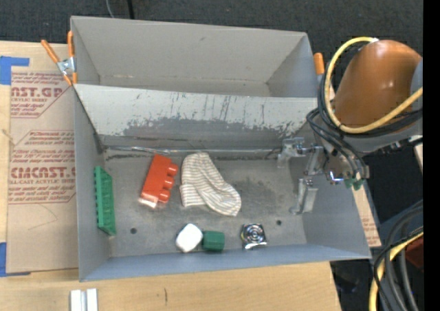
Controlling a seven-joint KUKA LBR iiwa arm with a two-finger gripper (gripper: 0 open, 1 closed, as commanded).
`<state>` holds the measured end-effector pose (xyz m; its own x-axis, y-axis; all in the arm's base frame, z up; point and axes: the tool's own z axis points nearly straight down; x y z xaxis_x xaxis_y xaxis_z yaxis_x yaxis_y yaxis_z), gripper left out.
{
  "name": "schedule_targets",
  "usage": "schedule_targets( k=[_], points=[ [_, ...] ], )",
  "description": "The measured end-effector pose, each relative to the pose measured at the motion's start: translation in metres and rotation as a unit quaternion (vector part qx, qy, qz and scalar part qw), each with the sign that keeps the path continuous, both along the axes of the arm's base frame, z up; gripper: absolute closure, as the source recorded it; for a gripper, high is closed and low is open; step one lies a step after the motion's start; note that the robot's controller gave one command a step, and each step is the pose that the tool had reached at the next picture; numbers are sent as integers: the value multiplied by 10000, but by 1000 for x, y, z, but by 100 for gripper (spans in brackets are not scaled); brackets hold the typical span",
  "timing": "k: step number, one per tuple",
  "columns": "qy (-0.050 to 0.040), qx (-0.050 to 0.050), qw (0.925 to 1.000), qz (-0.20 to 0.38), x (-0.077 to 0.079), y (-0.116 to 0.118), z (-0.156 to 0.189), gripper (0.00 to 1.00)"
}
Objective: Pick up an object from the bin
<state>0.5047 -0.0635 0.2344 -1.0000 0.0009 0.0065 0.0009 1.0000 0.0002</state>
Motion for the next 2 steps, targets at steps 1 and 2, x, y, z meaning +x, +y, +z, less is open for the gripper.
schedule_targets(
  k=[1, 2],
  points=[
    [-41, -4, 10000, 7, 2, 0, 4, 0],
    [-48, -2, 9990, 448, -6, 22, -53, 0]
  ],
)
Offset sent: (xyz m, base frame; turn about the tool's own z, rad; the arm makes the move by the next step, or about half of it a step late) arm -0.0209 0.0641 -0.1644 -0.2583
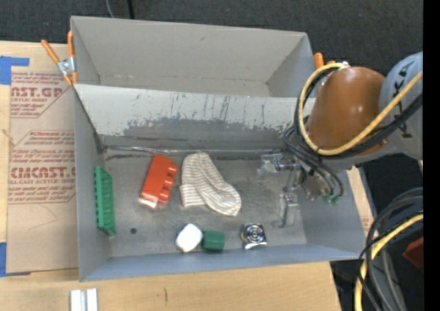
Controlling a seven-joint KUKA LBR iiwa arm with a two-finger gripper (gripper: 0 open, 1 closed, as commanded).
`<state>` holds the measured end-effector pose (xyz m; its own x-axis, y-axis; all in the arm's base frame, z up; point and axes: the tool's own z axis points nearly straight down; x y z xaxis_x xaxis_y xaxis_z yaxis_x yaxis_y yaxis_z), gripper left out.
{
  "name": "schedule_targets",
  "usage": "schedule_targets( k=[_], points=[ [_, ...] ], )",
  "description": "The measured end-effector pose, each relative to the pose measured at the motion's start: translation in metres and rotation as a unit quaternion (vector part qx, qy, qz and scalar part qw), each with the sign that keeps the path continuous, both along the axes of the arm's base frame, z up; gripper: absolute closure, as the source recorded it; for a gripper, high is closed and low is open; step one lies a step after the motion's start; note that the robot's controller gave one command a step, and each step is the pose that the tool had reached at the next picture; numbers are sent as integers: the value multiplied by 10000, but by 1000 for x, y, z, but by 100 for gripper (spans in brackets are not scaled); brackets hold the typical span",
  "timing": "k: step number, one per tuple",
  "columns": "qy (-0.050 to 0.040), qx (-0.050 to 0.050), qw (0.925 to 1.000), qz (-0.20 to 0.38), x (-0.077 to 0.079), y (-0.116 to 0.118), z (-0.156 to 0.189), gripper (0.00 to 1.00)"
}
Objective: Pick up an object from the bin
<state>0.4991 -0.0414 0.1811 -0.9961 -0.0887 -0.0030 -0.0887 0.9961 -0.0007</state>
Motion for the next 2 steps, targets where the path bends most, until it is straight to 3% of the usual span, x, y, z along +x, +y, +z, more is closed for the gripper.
schedule_targets(
  k=[1, 2],
  points=[
    [6, -1, 9996, 281, 46, 46, -21, 0],
    [-8, -3, 9908, 1351, 8, 38, -42, 0]
  ],
)
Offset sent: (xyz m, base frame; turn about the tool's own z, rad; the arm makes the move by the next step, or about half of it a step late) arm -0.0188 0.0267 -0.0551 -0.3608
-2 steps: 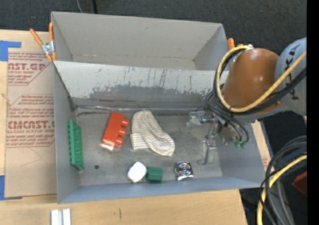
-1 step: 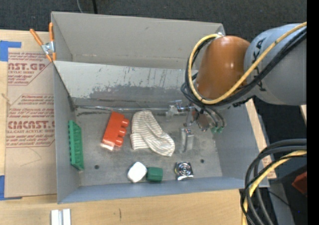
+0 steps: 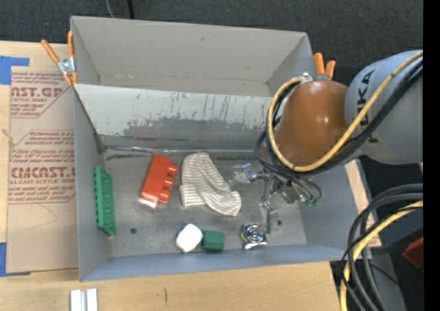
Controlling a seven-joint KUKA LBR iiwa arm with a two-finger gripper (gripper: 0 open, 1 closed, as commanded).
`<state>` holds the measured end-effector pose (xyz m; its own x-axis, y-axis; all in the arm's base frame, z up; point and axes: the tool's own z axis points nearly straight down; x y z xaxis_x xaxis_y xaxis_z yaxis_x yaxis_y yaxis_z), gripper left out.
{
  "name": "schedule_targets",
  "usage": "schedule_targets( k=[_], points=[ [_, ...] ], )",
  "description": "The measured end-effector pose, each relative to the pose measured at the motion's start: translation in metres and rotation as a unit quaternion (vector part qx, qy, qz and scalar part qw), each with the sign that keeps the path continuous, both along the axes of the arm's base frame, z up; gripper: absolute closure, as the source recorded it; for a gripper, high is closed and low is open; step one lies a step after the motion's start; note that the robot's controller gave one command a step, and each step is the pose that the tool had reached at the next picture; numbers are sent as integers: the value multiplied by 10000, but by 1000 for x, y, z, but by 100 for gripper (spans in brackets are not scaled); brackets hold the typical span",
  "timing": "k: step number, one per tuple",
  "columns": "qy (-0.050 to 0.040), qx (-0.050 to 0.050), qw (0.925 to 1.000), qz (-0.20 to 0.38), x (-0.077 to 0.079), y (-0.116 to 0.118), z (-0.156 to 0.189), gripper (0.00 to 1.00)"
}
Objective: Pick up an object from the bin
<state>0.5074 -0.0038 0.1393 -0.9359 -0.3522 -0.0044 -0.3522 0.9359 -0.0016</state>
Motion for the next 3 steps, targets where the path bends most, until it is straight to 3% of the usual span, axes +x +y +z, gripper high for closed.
schedule_targets(
  k=[1, 2, 3],
  points=[
    [2, 6, 9995, -303, 12, 12, -34, 0],
    [-10, -1, 9998, -191, 65, 45, -68, 100],
    [-14, 0, 9998, -196, 65, 44, -68, 100]
  ],
)
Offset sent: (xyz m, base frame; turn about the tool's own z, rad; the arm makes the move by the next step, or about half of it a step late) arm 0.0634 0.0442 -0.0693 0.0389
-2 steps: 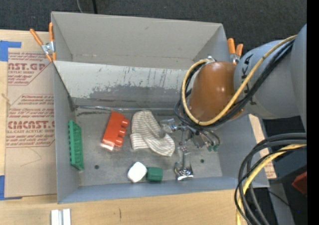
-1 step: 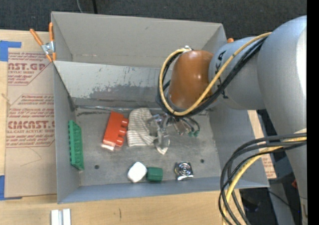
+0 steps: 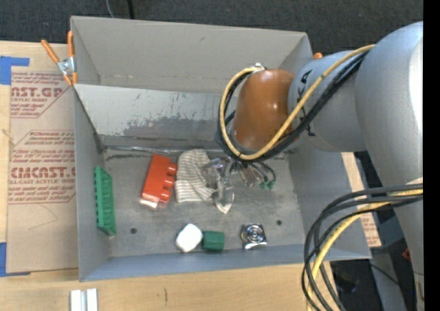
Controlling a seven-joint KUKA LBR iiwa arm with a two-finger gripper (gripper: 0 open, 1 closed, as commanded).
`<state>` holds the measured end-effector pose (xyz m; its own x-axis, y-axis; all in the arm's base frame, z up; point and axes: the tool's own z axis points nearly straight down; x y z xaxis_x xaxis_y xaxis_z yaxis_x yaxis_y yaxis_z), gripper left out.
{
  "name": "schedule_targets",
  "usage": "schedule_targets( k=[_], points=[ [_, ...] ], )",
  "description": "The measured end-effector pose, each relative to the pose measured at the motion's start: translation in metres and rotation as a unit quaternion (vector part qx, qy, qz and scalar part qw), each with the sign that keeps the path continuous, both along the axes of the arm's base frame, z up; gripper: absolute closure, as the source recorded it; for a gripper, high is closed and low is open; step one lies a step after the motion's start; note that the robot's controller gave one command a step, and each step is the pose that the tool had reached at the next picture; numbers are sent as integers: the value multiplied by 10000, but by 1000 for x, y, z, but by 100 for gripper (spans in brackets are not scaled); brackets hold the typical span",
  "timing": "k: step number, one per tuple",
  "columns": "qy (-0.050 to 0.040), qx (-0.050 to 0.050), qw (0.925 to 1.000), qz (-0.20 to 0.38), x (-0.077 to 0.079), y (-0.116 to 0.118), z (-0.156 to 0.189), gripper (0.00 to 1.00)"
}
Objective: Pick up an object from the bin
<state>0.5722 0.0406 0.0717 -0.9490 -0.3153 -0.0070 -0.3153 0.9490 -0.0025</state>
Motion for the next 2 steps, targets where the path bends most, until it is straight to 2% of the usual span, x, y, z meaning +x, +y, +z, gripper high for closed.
schedule_targets(
  k=[2],
  points=[
    [29, -3, 10000, 1, -2, 0, 15, 100]
  ],
)
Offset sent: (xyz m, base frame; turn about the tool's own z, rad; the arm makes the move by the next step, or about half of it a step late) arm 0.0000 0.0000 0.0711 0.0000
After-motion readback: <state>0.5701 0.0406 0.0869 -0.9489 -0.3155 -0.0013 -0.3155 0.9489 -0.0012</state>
